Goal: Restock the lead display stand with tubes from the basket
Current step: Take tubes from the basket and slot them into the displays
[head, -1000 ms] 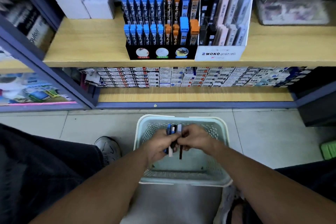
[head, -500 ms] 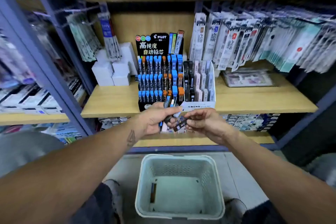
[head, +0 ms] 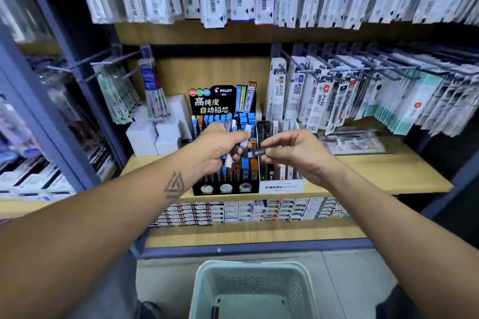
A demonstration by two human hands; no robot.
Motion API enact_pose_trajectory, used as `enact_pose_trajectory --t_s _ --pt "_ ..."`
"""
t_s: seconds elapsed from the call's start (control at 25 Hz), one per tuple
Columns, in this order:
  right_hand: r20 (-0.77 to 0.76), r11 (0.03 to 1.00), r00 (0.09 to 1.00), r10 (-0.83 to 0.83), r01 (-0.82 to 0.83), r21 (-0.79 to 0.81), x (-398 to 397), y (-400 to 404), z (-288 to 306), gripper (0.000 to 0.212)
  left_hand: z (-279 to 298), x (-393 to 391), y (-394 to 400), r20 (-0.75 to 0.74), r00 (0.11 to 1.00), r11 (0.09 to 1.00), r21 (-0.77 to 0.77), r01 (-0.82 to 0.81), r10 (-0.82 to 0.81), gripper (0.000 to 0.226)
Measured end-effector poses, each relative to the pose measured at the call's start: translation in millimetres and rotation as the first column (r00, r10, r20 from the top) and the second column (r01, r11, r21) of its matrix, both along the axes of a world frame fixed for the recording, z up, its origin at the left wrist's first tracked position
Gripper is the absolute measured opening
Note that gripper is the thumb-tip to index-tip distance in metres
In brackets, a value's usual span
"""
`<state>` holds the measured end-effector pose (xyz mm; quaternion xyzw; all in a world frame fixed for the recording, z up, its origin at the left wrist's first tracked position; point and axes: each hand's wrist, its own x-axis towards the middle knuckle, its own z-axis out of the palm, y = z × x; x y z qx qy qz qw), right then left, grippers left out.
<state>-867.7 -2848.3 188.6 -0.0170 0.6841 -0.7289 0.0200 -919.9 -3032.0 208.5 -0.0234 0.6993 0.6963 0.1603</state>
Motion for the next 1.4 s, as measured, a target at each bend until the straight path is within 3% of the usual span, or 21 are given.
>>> enact_pose_trajectory --t_s 0.08,0.2,0.36,0.44,0.64,0.8,0.92,1.0,1.24,1.4 --pt "-0.03 0.996 0.996 -0.078 0.077 -0.046 -15.7 7.5 9.7 0.018 2.5 -11.1 10.0 -0.058 0.996 0.997 -0.003 -0.074 0.074 0.029" --pt "-0.077 0.993 0.991 -0.106 0.102 -0.051 -36.0 17.8 17.8 0.015 9.0 -27.8 21.9 -0.084 0.988 0.986 0.122 -0.117 0.128 0.025" --pt "-0.14 0.976 0.99 -0.009 0.04 0.216 -51.2 22.0 21.6 0.019 15.1 -41.5 30.6 -0.053 0.991 0.963 0.246 -0.109 0.126 0.011" --pt "-0.151 0.963 0.988 -0.018 0.057 0.263 -58.2 30.6 26.9 0.021 13.9 -48.2 31.9 -0.036 0.992 0.956 0.273 -0.106 0.12 0.012" --pt "-0.122 0.906 0.99 -0.075 0.119 0.406 -67.1 51.0 29.2 0.037 9.0 -55.9 31.5 -0.064 0.993 0.971 0.221 -0.087 0.104 0.008" --pt "-0.072 0.887 0.989 -0.125 0.144 0.438 -72.4 46.3 13.0 0.021 -1.8 -57.4 38.6 -0.065 0.997 0.982 0.186 -0.034 0.047 0.008" --pt "-0.119 0.899 0.976 -0.181 0.213 0.382 -69.3 47.8 6.9 0.011 -8.9 -57.2 39.1 -0.061 0.998 0.987 0.158 -0.021 0.031 0.029" --pt "-0.109 0.907 0.971 -0.213 0.238 0.348 -67.3 47.5 2.0 0.011 -9.9 -55.4 37.9 -0.076 0.997 0.989 0.146 -0.009 0.02 0.027" --pt "-0.032 0.941 0.999 -0.006 0.016 0.338 -53.9 43.8 -11.0 0.036 -14.7 -53.3 31.5 -0.079 0.997 0.993 0.115 0.009 0.001 0.032" --pt "-0.081 0.917 0.996 -0.023 0.053 0.395 -50.4 42.5 -9.8 0.03 -15.4 -52.3 30.0 -0.084 0.996 0.996 0.094 0.005 0.003 0.024"
